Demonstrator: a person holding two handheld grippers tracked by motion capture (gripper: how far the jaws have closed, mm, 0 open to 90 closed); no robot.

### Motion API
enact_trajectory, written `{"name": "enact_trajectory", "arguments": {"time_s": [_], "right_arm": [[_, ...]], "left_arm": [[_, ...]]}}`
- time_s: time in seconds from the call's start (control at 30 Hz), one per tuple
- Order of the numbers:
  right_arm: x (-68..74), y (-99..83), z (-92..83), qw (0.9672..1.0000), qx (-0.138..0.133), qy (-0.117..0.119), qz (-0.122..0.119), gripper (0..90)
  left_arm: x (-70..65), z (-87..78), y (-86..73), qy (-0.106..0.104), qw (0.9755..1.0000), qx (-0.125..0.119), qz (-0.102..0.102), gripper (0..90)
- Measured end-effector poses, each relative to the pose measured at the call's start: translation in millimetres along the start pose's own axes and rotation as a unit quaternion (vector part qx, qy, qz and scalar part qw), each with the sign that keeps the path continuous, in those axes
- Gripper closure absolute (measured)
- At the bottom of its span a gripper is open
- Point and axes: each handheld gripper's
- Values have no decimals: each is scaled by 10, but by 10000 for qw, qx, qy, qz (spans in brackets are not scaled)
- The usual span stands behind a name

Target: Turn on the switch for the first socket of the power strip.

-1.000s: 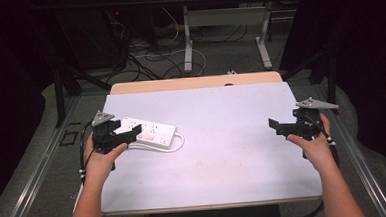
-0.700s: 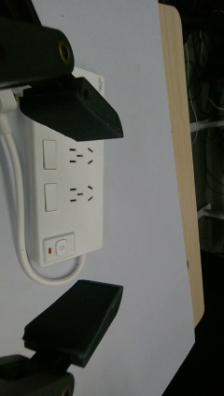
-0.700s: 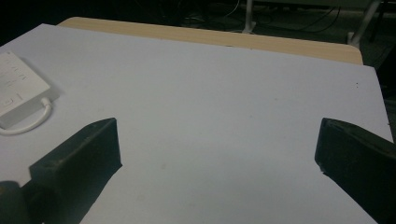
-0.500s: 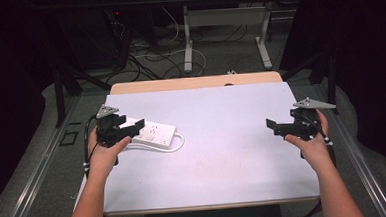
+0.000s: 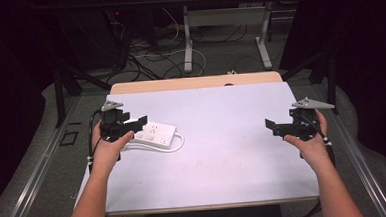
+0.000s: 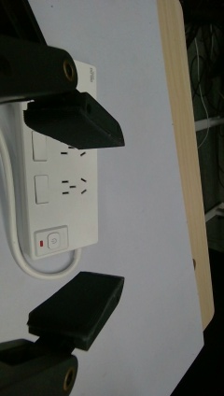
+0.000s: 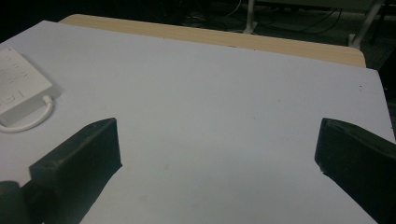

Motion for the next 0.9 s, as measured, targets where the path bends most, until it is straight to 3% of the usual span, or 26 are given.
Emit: {"name": "enact_trajectory", "arguments": {"time_s": [0.2, 0.33, 0.63, 0.9], "right_arm": [[2, -4, 10, 10000, -40, -44, -16, 0], [7, -8, 16, 10000, -20, -33, -7, 0], [1, -15, 24, 10000, -12, -22, 3, 0], [8, -23, 38, 10000, 33, -19, -11, 0]], "left_arm": [[33, 21, 37, -8, 9995, -38, -319, 325], [70, 46, 43, 28, 9992, -18, -405, 330], [135, 120, 52, 2, 9978, 269, -599, 363], [178, 185, 61, -67, 9946, 645, -809, 385]]}}
Point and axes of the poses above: each handheld gripper's, and its own axes: z roughly forward along the jaws, y roughly out of its top, x roughly to its left, and after that the axes turned 4 degrees about -y, right-handed
